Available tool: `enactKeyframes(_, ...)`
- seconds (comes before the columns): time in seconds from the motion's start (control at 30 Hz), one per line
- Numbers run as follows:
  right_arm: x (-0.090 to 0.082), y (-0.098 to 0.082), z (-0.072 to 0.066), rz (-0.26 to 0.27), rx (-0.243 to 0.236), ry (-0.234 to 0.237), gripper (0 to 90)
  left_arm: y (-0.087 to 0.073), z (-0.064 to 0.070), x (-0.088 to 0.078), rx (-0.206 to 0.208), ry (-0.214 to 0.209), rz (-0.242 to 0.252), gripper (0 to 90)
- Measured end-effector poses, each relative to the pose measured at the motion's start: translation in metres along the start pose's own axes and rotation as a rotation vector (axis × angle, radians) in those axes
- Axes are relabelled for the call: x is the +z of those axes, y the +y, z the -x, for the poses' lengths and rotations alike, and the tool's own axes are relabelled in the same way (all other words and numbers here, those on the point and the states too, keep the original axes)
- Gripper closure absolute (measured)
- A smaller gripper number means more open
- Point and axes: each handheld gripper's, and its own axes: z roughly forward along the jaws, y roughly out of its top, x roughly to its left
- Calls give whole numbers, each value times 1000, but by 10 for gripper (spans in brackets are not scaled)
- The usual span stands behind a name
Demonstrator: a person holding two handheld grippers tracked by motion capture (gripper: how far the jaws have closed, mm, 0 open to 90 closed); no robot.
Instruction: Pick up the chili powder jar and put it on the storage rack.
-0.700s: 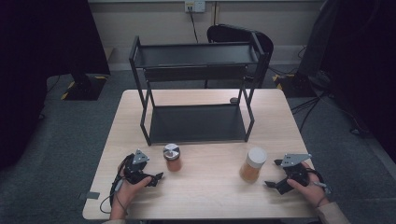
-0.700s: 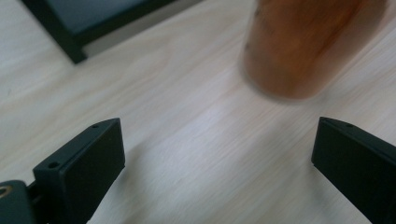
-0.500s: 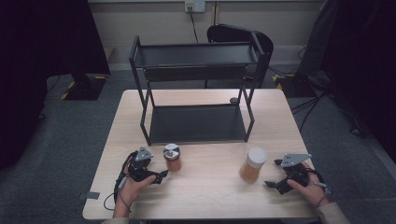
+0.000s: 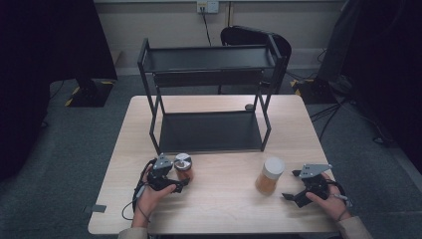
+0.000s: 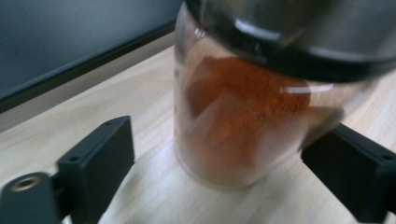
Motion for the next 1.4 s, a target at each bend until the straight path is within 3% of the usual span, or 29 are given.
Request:
enactKeyframes(0.43,0,0,0,0,0,-1,0,-2,4,10,19,-10,49,269)
enactKeyframes(0.67,0,0,0,0,0,-1,0,4,12,9,58,26,35,295)
enactKeyframes(1.03,0,0,-1,0,3,-3,0,10,11,10,25,34,36,303)
enactKeyframes(1.4,0,0,-2,0,4,-5,0,34,7,6,16,18,31,303)
